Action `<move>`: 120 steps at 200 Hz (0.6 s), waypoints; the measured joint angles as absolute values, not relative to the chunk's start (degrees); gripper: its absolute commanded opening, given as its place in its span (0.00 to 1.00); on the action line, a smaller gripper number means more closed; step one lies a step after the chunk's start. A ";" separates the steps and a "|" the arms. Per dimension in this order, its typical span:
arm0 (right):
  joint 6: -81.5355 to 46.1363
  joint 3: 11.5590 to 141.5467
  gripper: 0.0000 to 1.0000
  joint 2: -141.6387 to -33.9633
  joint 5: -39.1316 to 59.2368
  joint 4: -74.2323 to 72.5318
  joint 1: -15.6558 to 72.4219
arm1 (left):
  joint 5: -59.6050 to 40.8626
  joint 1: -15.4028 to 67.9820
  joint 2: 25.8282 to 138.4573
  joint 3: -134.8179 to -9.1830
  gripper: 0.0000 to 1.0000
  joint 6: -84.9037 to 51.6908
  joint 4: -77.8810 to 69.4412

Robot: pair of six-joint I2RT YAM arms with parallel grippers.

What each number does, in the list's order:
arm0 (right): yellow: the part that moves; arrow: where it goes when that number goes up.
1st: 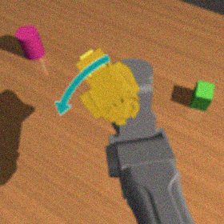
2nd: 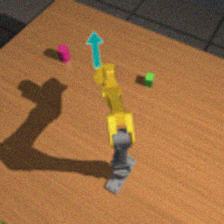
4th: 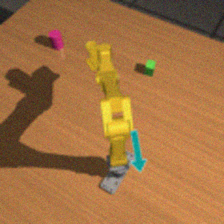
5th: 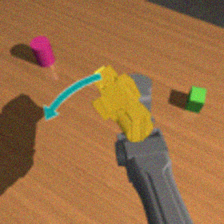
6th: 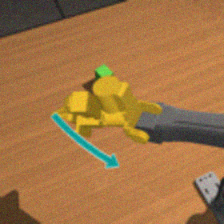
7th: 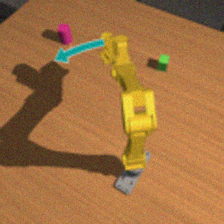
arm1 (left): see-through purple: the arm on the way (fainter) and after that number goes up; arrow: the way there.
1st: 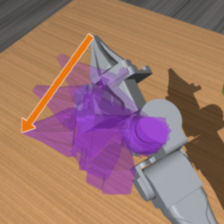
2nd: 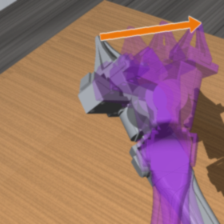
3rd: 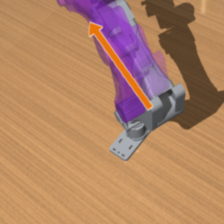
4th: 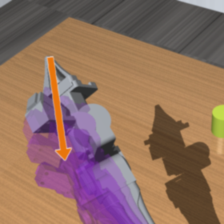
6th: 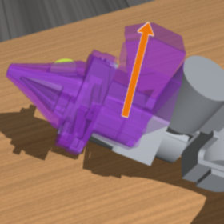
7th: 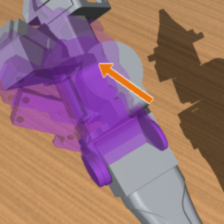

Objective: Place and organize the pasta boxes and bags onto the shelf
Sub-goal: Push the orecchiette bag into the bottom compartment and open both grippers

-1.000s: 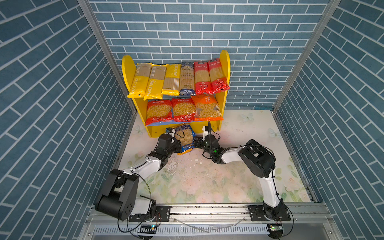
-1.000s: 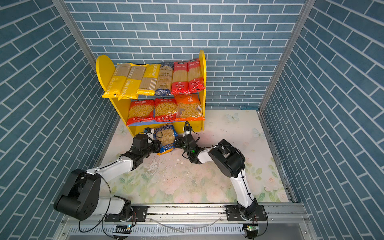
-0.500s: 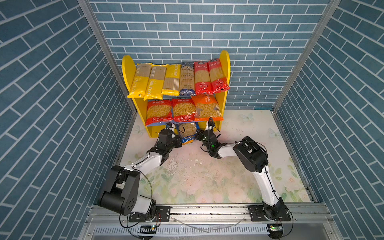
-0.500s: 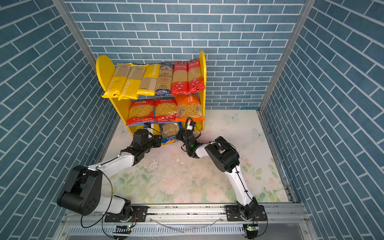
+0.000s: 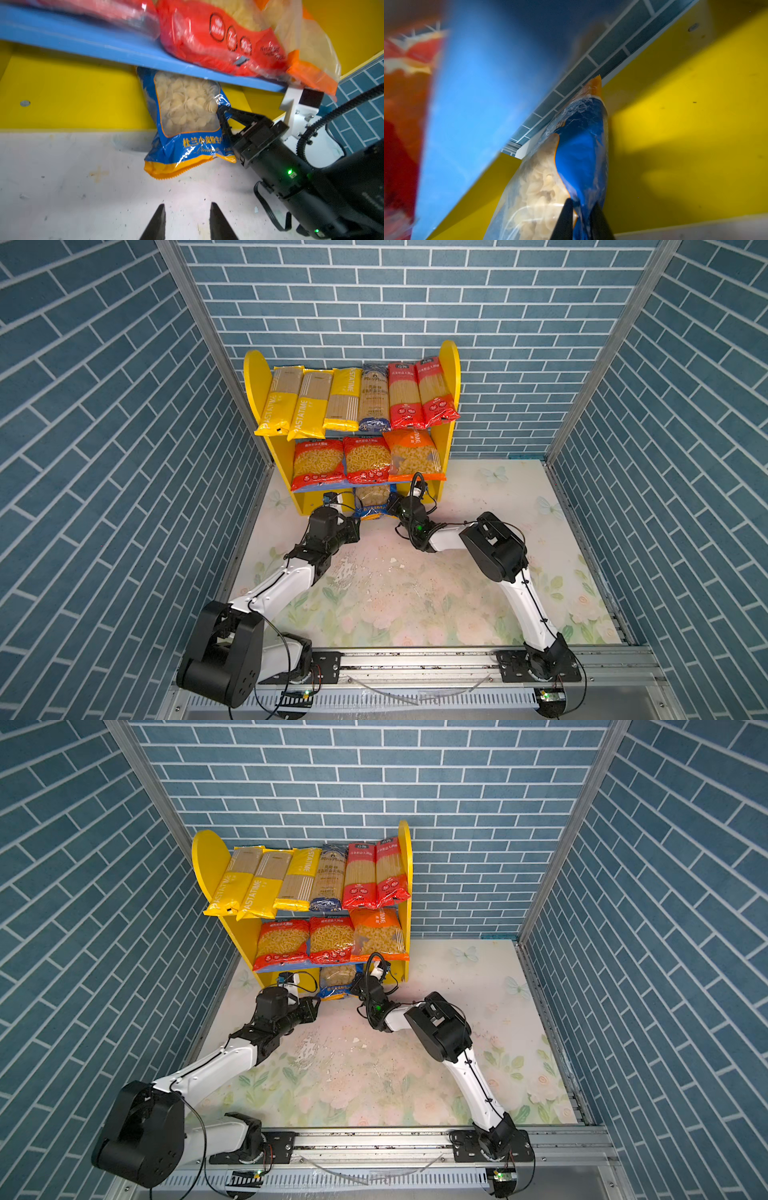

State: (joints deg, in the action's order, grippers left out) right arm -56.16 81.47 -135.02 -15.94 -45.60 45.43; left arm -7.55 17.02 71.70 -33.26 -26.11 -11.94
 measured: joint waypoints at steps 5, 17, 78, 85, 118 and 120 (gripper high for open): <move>-56.27 81.38 0.34 -135.00 -15.88 -45.56 45.43 | -7.79 17.04 71.70 -32.60 0.37 -26.44 -12.01; -56.45 80.62 0.38 -134.69 -15.29 -45.56 45.34 | -8.08 17.17 71.72 -31.24 0.37 -27.18 -12.43; -57.30 70.67 0.46 -129.45 -10.74 -46.00 43.59 | -9.32 19.00 73.89 -29.43 0.37 -29.02 -16.38; -57.30 69.36 0.47 -128.60 -10.15 -46.22 43.55 | -9.43 19.44 74.67 -29.26 0.37 -29.17 -17.28; -58.11 60.80 0.46 -122.65 -8.12 -48.29 43.90 | -9.50 21.10 78.08 -29.04 0.36 -29.80 -19.42; -58.11 60.40 0.46 -122.39 -8.03 -48.51 43.90 | -9.50 21.15 78.19 -29.04 0.36 -29.80 -19.51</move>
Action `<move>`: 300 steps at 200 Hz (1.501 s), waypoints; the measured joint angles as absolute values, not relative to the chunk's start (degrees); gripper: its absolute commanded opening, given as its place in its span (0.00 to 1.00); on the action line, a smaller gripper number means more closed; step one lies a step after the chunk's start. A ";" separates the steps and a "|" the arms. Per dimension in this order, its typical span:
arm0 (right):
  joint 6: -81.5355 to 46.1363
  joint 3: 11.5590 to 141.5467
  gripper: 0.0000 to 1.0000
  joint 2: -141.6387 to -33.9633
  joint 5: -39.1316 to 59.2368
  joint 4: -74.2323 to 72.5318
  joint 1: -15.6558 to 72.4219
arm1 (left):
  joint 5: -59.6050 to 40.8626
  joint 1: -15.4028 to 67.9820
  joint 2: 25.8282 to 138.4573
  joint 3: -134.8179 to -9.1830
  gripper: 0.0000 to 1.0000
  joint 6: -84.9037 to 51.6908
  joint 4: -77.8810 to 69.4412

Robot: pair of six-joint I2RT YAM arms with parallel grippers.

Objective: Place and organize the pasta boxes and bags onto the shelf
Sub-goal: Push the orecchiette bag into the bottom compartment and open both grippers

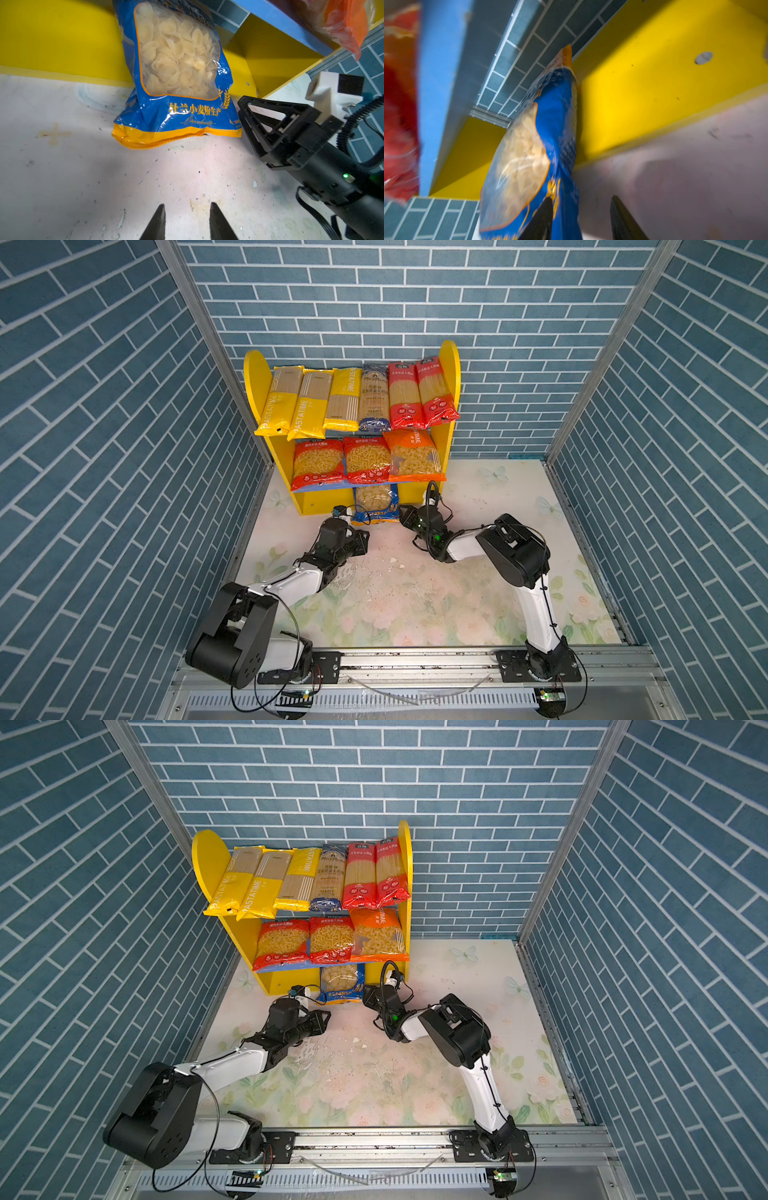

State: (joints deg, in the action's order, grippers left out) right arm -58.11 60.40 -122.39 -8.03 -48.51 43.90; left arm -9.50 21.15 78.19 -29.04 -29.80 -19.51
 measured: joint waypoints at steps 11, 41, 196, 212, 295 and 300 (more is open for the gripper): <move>-58.13 57.69 0.41 -120.40 -7.49 -49.25 43.97 | -9.50 21.45 79.00 -28.99 0.36 -29.98 -20.34; -58.85 53.12 0.32 -117.84 -6.61 -50.70 44.56 | -9.30 21.67 81.67 -28.82 0.36 -30.26 -23.51; -59.94 75.02 0.26 -131.31 -4.03 -42.83 45.10 | -9.43 16.80 100.75 -42.33 0.34 -29.06 -29.32; -59.68 77.60 0.26 -132.53 -3.46 -41.71 44.49 | -9.30 15.77 101.38 -43.53 0.34 -28.91 -29.36; -60.23 76.64 0.27 -133.69 -1.65 -42.09 46.35 | -9.06 14.11 98.65 -39.86 0.35 -29.45 -29.28; -60.27 76.71 0.27 -133.84 -1.63 -42.09 46.59 | -9.06 14.11 97.86 -39.24 0.35 -29.61 -29.23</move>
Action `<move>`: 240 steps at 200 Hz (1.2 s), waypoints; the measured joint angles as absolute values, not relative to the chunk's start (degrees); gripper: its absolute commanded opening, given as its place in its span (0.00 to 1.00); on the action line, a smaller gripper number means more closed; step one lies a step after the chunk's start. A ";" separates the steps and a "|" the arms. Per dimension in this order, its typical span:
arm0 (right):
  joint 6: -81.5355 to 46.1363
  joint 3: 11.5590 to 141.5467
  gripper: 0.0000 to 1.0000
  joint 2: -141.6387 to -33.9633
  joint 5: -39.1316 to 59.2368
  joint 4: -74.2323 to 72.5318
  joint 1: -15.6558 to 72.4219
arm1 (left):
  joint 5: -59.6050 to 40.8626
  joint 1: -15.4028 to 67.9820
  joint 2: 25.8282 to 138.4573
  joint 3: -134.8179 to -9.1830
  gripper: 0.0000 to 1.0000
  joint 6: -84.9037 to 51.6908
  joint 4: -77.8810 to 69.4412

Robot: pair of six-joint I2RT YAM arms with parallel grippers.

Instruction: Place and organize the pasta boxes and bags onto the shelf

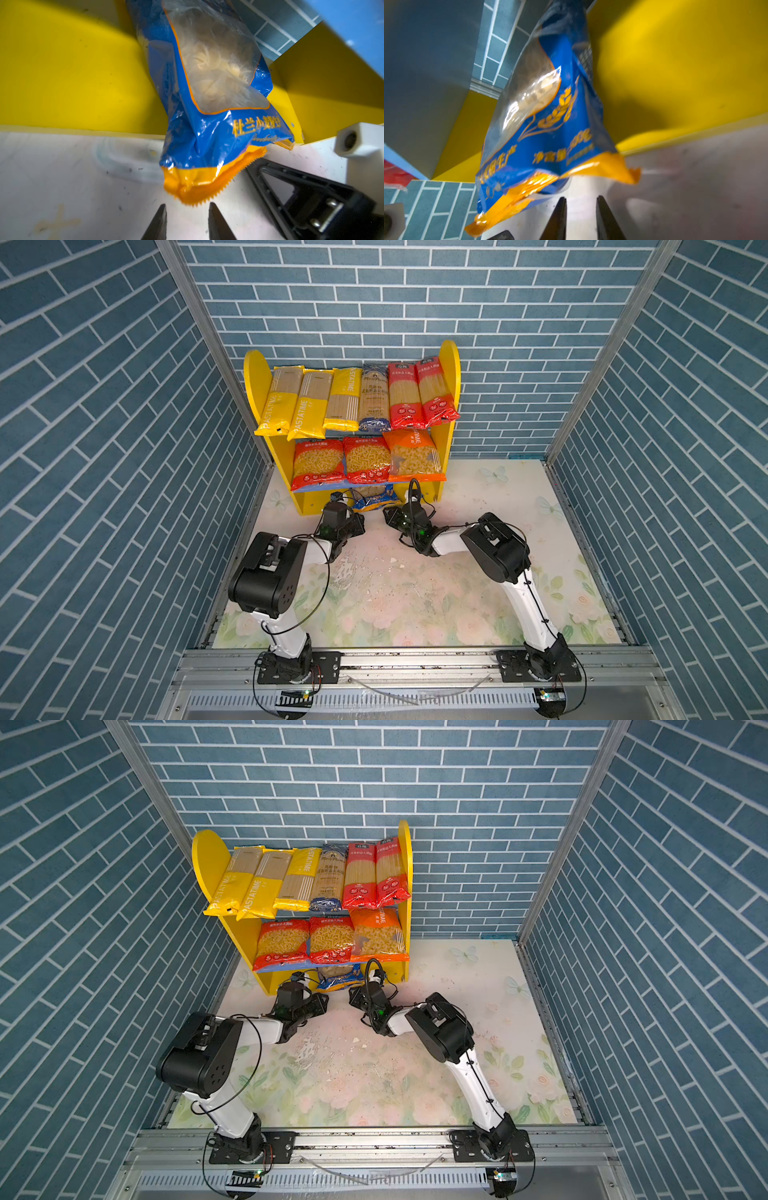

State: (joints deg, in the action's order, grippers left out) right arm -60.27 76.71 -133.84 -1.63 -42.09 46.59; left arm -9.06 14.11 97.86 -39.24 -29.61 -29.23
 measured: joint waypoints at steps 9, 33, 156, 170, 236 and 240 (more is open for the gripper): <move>-60.38 76.99 0.27 -134.15 -1.52 -42.04 46.92 | -9.06 14.11 96.53 -38.30 0.35 -29.78 -29.19; -60.62 79.99 0.27 -135.81 -1.13 -41.19 47.40 | -8.82 14.11 92.42 -36.10 0.36 -30.30 -28.45; -59.35 72.47 0.27 -130.21 2.94 -39.22 47.64 | -2.61 14.63 59.61 -30.13 0.44 -28.29 -8.29; -58.33 68.95 0.28 -126.58 3.42 -38.68 47.70 | -0.64 15.27 54.37 -29.74 0.48 -27.66 -5.15; -44.18 49.82 0.30 -100.92 2.66 -32.12 47.86 | 8.43 19.55 41.50 -28.53 0.61 -23.62 8.54; -42.94 48.64 0.30 -98.70 2.44 -30.87 47.81 | 9.02 19.68 41.08 -28.58 0.61 -23.42 9.19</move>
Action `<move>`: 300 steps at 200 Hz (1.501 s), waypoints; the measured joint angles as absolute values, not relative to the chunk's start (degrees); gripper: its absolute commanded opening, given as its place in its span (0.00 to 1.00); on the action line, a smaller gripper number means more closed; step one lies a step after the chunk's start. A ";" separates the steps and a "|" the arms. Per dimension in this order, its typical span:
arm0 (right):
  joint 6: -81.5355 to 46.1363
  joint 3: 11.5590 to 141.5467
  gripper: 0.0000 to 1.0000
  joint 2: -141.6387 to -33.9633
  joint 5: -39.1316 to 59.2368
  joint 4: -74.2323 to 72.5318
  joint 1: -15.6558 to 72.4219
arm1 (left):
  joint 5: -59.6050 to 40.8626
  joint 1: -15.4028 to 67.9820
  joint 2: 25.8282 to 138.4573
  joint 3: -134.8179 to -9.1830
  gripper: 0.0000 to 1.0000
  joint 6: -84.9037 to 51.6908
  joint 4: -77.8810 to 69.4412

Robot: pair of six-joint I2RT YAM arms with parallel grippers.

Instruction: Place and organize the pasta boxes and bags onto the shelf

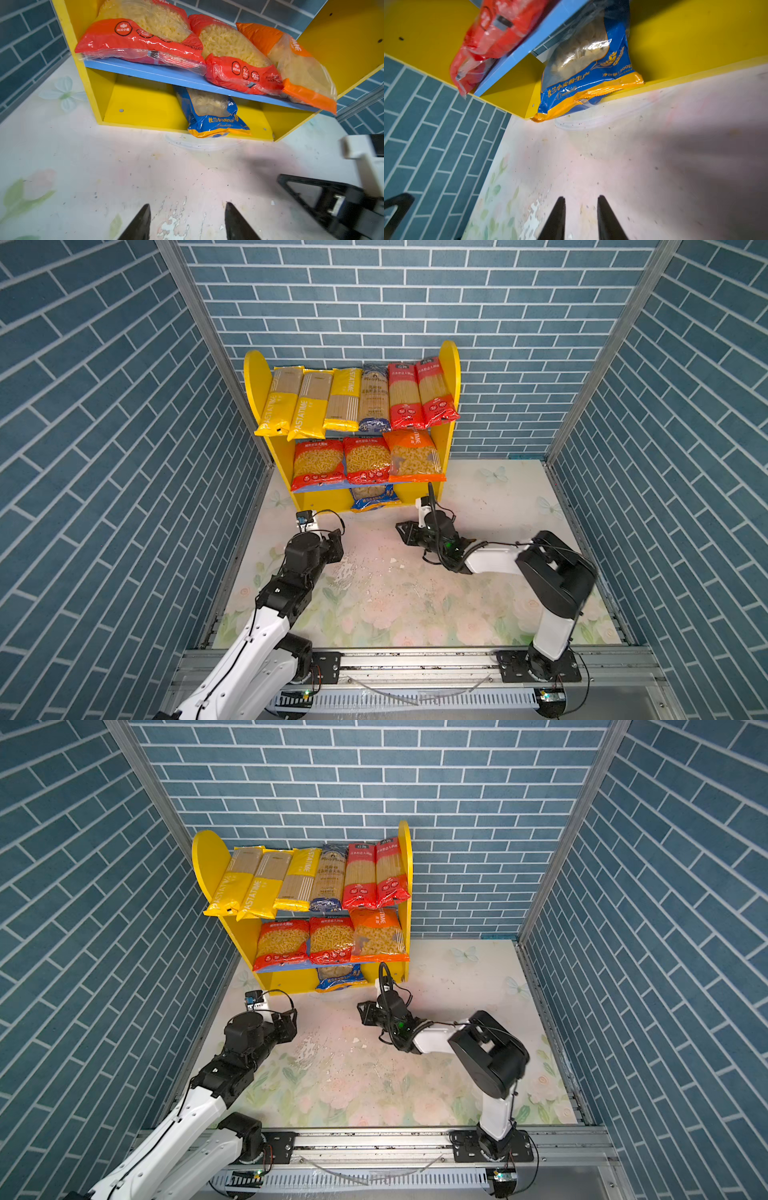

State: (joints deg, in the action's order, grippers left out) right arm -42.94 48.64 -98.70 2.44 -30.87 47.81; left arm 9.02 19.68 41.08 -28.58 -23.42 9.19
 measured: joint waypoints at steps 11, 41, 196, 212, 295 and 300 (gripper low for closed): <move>-40.07 46.11 0.30 -93.32 1.58 -27.57 47.31 | 10.87 19.97 40.12 -28.60 0.63 -22.61 10.41; -34.52 40.49 0.30 -80.01 -0.03 -18.46 42.06 | 16.05 20.18 40.69 -29.61 0.67 -20.08 11.44; -17.47 26.55 0.49 -50.46 -33.04 -7.49 11.62 | 42.48 19.51 54.41 -13.93 0.84 0.80 -29.69; -17.39 25.43 0.49 -51.86 -35.11 -10.92 9.30 | 41.17 17.80 55.77 -12.32 0.86 1.32 -34.26; -14.48 20.58 0.53 -66.46 -37.28 -30.06 4.71 | 30.11 8.78 76.75 -10.37 0.90 1.78 -55.55; -14.48 20.38 0.53 -67.02 -37.04 -31.35 4.12 | 29.85 8.23 77.87 -10.46 0.91 1.80 -56.82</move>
State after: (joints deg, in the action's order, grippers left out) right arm -14.48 20.38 -67.02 -37.04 -31.35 4.12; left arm 29.85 8.23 77.87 -10.46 1.80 -56.82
